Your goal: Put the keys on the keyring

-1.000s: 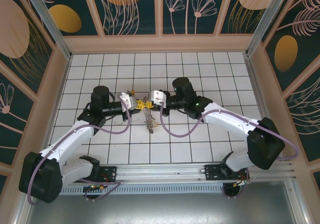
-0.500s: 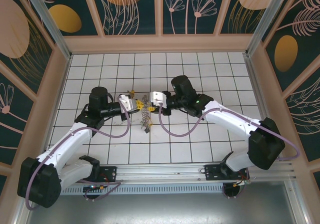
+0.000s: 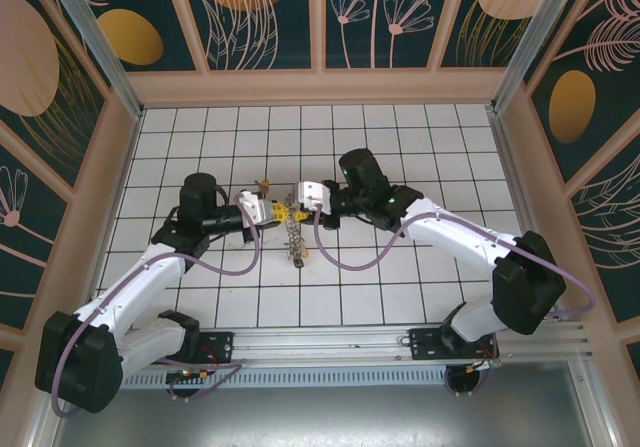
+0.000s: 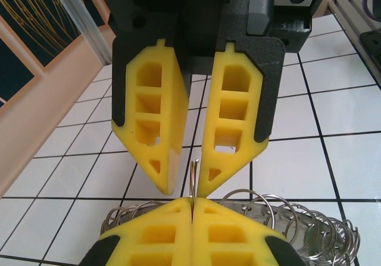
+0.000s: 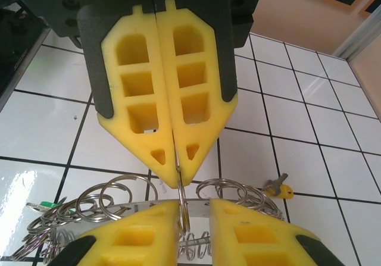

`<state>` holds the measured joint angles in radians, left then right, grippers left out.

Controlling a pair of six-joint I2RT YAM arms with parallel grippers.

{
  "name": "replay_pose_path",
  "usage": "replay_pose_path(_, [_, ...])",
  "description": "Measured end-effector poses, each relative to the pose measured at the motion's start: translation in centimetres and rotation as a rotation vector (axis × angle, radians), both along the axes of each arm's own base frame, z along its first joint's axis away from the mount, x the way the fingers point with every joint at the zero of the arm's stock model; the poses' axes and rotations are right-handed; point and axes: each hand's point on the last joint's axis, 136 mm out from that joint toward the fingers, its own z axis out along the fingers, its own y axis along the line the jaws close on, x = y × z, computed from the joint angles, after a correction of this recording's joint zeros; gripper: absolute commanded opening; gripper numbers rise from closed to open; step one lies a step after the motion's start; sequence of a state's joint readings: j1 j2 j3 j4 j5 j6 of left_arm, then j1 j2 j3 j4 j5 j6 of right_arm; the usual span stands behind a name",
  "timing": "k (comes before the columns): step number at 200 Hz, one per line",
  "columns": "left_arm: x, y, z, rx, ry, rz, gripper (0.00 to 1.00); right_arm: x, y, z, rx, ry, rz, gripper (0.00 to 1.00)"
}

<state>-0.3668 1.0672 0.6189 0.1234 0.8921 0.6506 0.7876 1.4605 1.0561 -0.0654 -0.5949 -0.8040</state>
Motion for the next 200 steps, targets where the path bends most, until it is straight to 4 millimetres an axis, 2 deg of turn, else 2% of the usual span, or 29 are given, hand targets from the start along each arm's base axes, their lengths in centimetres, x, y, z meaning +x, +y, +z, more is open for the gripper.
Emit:
replay_pose_path(6, [0.0, 0.0, 0.0, 0.000, 0.000, -0.001, 0.00, 0.0, 0.0, 0.0, 0.000, -0.003, 0.002, 0.13])
replay_pose_path(14, [0.0, 0.0, 0.0, 0.000, -0.001, 0.000, 0.00, 0.0, 0.0, 0.0, -0.002, -0.004, 0.004, 0.00])
replay_pose_path(34, [0.2, 0.1, 0.0, 0.000, -0.001, 0.008, 0.00, -0.2, 0.0, -0.2, -0.010, 0.000, 0.008, 0.00])
replay_pose_path(36, [0.2, 0.1, 0.0, 0.000, 0.000, 0.009, 0.05, -0.2, 0.0, -0.2, -0.011, 0.000, 0.008, 0.00])
replay_pose_path(46, [0.3, 0.1, 0.0, -0.004, 0.009, 0.016, 0.44, -0.1, 0.0, -0.2, -0.012, -0.005, 0.007, 0.00])
replay_pose_path(57, [0.4, 0.0, 0.3, -0.016, 0.024, 0.027, 0.75, 0.0, 0.0, -0.2, -0.014, -0.013, 0.003, 0.00])
replay_pose_path(80, [0.3, 0.1, 0.5, -0.023, 0.033, 0.030, 0.83, 0.0, -0.7, -0.9, -0.028, -0.038, -0.027, 0.00])
replay_pose_path(97, [0.2, 0.3, 0.3, -0.006, 0.034, 0.043, 0.86, -0.4, -1.7, -1.2, -0.035, -0.054, -0.049, 0.00])
replay_pose_path(100, [0.2, 0.4, 0.2, -0.002, 0.031, 0.046, 0.95, -0.5, -1.9, -1.2, -0.036, -0.058, -0.054, 0.00])
replay_pose_path(103, [0.2, 0.5, 0.2, 0.003, 0.029, 0.051, 0.98, -0.6, -2.1, -1.2, -0.036, -0.061, -0.057, 0.00])
replay_pose_path(126, [0.6, 1.0, 0.0, 0.030, 0.022, 0.103, 0.98, -1.2, -3.3, -0.6, -0.025, -0.101, -0.080, 0.00])
replay_pose_path(146, [2.6, 1.6, 0.2, 0.027, 0.102, 0.230, 0.99, -1.5, -4.2, 0.1, -0.016, -0.138, -0.097, 0.00])
replay_pose_path(178, [9.5, 3.2, 1.8, -0.038, 0.336, 0.589, 0.99, -0.8, -5.9, 0.6, -0.014, -0.170, -0.161, 0.00])
replay_pose_path(190, [12.0, 3.9, 1.5, -0.047, 0.429, 0.700, 0.98, -0.2, -6.5, 0.7, -0.016, -0.176, -0.194, 0.00])
replay_pose_path(200, [14.0, 4.4, 0.6, -0.038, 0.518, 0.798, 0.92, 0.4, -7.0, 0.8, -0.019, -0.180, -0.218, 0.00])
